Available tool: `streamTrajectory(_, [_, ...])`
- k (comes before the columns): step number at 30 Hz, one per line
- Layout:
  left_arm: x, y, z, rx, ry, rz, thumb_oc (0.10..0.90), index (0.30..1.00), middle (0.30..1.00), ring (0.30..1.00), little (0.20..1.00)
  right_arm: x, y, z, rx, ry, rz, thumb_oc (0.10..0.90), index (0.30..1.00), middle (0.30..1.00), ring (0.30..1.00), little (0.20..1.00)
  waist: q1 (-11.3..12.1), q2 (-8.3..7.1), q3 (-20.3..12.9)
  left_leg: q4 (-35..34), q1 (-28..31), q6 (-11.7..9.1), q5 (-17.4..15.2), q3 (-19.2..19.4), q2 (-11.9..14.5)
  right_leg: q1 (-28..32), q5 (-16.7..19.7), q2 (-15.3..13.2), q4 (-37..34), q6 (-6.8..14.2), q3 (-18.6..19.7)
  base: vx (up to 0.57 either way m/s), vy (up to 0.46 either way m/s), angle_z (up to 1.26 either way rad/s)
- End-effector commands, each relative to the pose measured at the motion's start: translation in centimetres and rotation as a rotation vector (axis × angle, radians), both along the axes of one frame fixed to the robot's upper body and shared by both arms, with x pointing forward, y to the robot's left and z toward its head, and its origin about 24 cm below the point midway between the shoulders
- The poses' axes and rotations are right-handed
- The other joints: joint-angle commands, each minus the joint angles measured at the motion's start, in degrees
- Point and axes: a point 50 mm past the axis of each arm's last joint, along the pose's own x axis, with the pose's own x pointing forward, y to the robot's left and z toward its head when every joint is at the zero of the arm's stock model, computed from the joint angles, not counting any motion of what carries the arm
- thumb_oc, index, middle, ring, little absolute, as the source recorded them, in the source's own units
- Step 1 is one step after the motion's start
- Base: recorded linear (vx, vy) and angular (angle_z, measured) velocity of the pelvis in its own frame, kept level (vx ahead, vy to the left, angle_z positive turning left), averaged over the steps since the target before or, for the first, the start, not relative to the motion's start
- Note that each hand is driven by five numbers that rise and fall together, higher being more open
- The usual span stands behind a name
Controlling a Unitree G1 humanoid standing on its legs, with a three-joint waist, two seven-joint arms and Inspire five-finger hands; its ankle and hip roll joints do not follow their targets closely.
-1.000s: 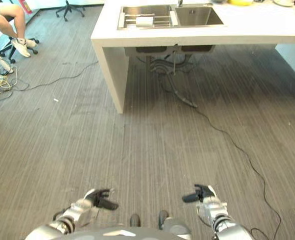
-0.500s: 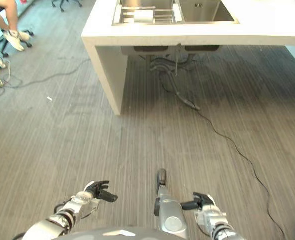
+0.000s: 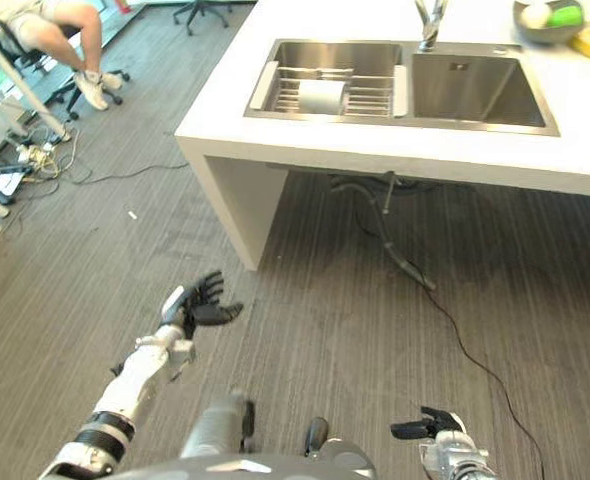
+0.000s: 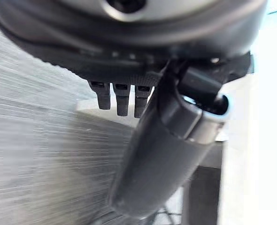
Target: Place the dishes in the dishwasher.
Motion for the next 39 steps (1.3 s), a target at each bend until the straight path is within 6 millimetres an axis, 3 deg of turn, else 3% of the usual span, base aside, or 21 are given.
streamTrajectory(1, [2.3, 2.5, 10.1, 0.093, -0.476, 0.048, 0.8, 0.9, 0.9, 0.9, 0.9, -2.1, -0.6, -0.1, -0.009, 0.049, 0.046, 0.8, 0.9, 0.9, 0.9, 0.9, 2.15, 1.17, -0.94, -12.57, 10.17, 0.5, 3.79, 0.42, -1.2, -0.09, 2.52, -0.14, -0.47, 10.1, 4.77, 0.42, 0.025, -0.61])
streamTrajectory(3, [1.9, 2.4, 12.9, 0.103, -0.611, 0.044, 0.8, 0.9, 0.9, 0.9, 0.9, -2.9, -0.2, -0.4, 0.007, 0.073, 0.047, 0.8, 0.9, 0.9, 0.9, 0.9, 2.43, 0.87, -1.72, -13.83, 11.13, 1.0, 4.18, 1.09, -0.5, 0.84, 1.51, -0.17, -0.15, 10.09, 4.55, 0.25, 0.014, -0.48])
streamTrajectory(4, [1.8, 2.5, 12.9, 0.103, -0.609, 0.045, 0.8, 0.9, 0.9, 0.9, 0.9, -2.9, -0.2, -0.4, 0.008, 0.074, 0.048, 0.8, 0.9, 0.9, 0.9, 0.9, 2.52, 0.82, -1.68, -14.1, 11.41, 1.03, 4.21, 1.2, -0.51, 0.92, 1.42, -0.23, -0.07, 10.11, 4.68, 0.23, 0.046, -0.6])
streamTrajectory(8, [1.3, 1.2, 16.6, 0.124, -0.781, -0.012, 0.8, 0.9, 0.9, 0.9, 0.9, -4.0, 1.1, -1.1, 0.065, 0.104, 0.056, 0.8, 0.9, 0.9, 0.9, 0.9, 1.85, 0.49, -4.77, -20.99, 18.93, 2.52, 3.26, -0.1, -1.26, 1.57, -0.78, -1.39, 5.31, 10.77, 4.48, 0.25, 0.065, -0.16])
streamTrajectory(11, [1.3, 1.2, 16.6, 0.124, -0.781, -0.012, 0.8, 0.9, 0.9, 0.9, 0.9, -4.0, 1.1, -1.1, 0.065, 0.104, 0.056, 0.8, 0.9, 0.9, 0.9, 0.9, 1.89, 0.49, -4.67, -21.13, 19.11, 2.53, 3.33, -0.07, -1.26, 1.64, -0.84, -1.41, 5.38, 10.78, 4.52, 0.11, 0.081, 0.06])
streamTrajectory(12, [1.4, -0.7, 19.9, 0.122, -0.915, -0.121, 0.8, 0.9, 0.9, 0.9, 0.9, -2.2, 1.2, -0.8, 0.074, 0.068, 0.096, 0.8, 0.9, 0.9, 0.9, 0.9, -0.11, 1.78, -3.72, -21.31, 24.07, 5.44, -0.06, 0.86, -0.84, -6.56, 2.03, -4.19, 27.3, 14.72, 4.9, 0.23, 0.229, 0.0])
streamTrajectory(14, [1.6, -1.4, 20.5, 0.13, -0.942, -0.149, 0.8, 0.9, 0.9, 0.9, 0.9, -1.4, 1.3, -0.7, 0.08, 0.041, 0.09, 0.8, 0.9, 0.9, 0.9, 0.9, -1.21, 2.94, -2.77, -20.94, 24.66, 6.11, -0.58, 0.92, 0.32, -11.58, 4.46, -4.78, 34.81, 15.43, 5.42, 0.13, 0.139, -0.18])
streamTrajectory(15, [1.6, -1.4, 20.5, 0.129, -0.943, -0.149, 0.8, 0.9, 0.9, 0.9, 0.9, -1.3, 1.2, -0.7, 0.079, 0.04, 0.089, 0.8, 0.9, 0.9, 0.9, 0.9, -1.14, 2.88, -2.72, -20.93, 24.6, 6.14, -0.6, 0.97, 0.22, -11.86, 4.3, -4.9, 35.25, 15.46, 5.52, 0.05, 0.011, -0.23])
streamTrajectory(17, [1.7, -2.1, 21.1, 0.121, -0.969, -0.174, 0.8, 0.9, 0.9, 0.9, 0.9, -1.3, 1.2, -0.7, 0.079, 0.034, 0.088, 0.8, 0.9, 0.9, 0.9, 0.9, -1.73, 3.37, -2.82, -21.83, 25.99, 5.88, -1.11, 1.03, 0.9, -13.39, 3.46, -6.7, 33.67, 14.93, 4.35, 0.11, -0.049, 0.07])
streamTrajectory(19, [1.7, -2.6, 21.4, 0.116, -0.987, -0.201, 0.8, 0.9, 0.9, 0.9, 0.9, -1.4, 0.8, -0.5, 0.072, 0.028, 0.079, 0.8, 0.9, 0.9, 0.9, 0.9, -2.52, 3.62, -3.09, -22.77, 26.72, 5.04, -1.42, 1.43, 2.21, -13.63, 1.62, -8.3, 27.19, 13.92, 3.9, 0.17, -0.176, -0.05])
streamTrajectory(20, [1.8, -3.1, 21.7, 0.105, -0.999, -0.222, 0.8, 0.9, 0.9, 0.9, 0.9, -1.8, 0.6, -0.5, 0.066, 0.033, 0.055, 0.8, 0.9, 0.9, 0.9, 0.9, -3.93, 3.3, -3.09, -23.3, 27.45, 4.29, -1.79, 0.41, 2.77, -15.48, 2.43, -8.34, 21.42, 13.95, 7.48, 0.15, -0.186, -0.17])
streamTrajectory(21, [1.9, -3.1, 21.7, 0.104, -0.999, -0.222, 0.8, 0.9, 0.9, 0.9, 0.9, -1.8, 0.6, -0.5, 0.066, 0.033, 0.054, 0.8, 0.9, 0.9, 0.9, 0.9, -3.79, 3.41, -3.14, -23.41, 27.57, 4.27, -1.86, 0.5, 2.92, -15.29, 2.56, -8.15, 21.03, 13.96, 7.53, 0.22, -0.262, -0.12])
streamTrajectory(22, [2.1, -3.5, 21.8, 0.111, -1.0, -0.227, 0.8, 0.9, 0.9, 0.9, 0.9, -2.5, 0.6, -0.7, 0.075, 0.05, 0.027, 0.8, 0.9, 0.9, 0.9, 0.9, -4.91, 2.76, -3.49, -23.96, 28.82, 3.83, -2.43, -0.45, 3.07, -16.09, 5.35, -7.47, 16.94, 15.05, 11.78, 0.13, -0.129, -0.04])
streamTrajectory(24, [2.2, -3.4, 21.6, 0.125, -0.993, -0.215, 0.8, 0.9, 0.9, 0.9, 0.9, -3.0, 0.8, -0.8, 0.085, 0.065, 0.016, 0.8, 0.9, 0.9, 0.9, 0.9, -4.96, 2.47, -3.82, -24.29, 29.43, 3.53, -2.83, -0.39, 3.32, -15.53, 6.11, -7.43, 15.11, 15.7, 12.54, 0.16, -0.186, 0.03])
streamTrajectory(27, [2.3, -3.5, 21.1, 0.122, -0.971, -0.235, 0.8, 0.9, 0.9, 0.9, 0.9, -4.2, 1.3, -1.2, 0.103, 0.11, 0.034, 0.8, 0.9, 0.9, 0.9, 0.9, -4.79, 1.0, -5.48, -24.5, 29.86, 2.09, -2.56, 0.33, 4.54, -11.1, 7.13, -7.45, 8.16, 15.33, 10.58, 0.16, -0.257, 0.15])
streamTrajectory(31, [2.6, -3.4, 20.5, 0.116, -0.941, -0.222, 0.8, 0.9, 0.9, 0.9, 0.9, -4.1, 1.2, -1.1, 0.096, 0.101, 0.044, 0.8, 0.9, 0.9, 0.9, 0.9, -4.77, 0.5, -6.5, -25.15, 30.14, 0.77, -1.85, 0.15, 6.05, -8.02, 7.46, -6.2, 4.15, 14.97, 9.36, 0.07, -0.18, 0.06])
streamTrajectory(37, [3.6, -3.4, 20.1, 0.187, -0.905, -0.194, 0.8, 0.9, 0.9, 0.9, 0.9, -3.1, 1.1, -0.9, 0.091, 0.047, 0.031, 0.8, 0.9, 0.9, 0.9, 0.9, -5.35, 0.95, -7.36, -25.8, 30.13, -0.84, -0.63, -0.85, 7.86, -5.19, 6.58, -4.8, 1.47, 13.83, 7.44, 0.06, -0.157, -0.04])
streamTrajectory(39, [4.0, -3.6, 20.2, 0.289, -0.905, -0.199, 0.8, 0.9, 0.9, 0.9, 0.9, -2.8, 1.2, -0.9, 0.094, 0.035, 0.037, 0.8, 0.9, 0.9, 0.9, 0.9, -5.66, 1.2, -7.41, -25.84, 30.14, -1.13, -0.34, -0.82, 8.1, -4.81, 6.27, -4.55, 1.34, 13.6, 7.02, 0.03, -0.054, 0.1])
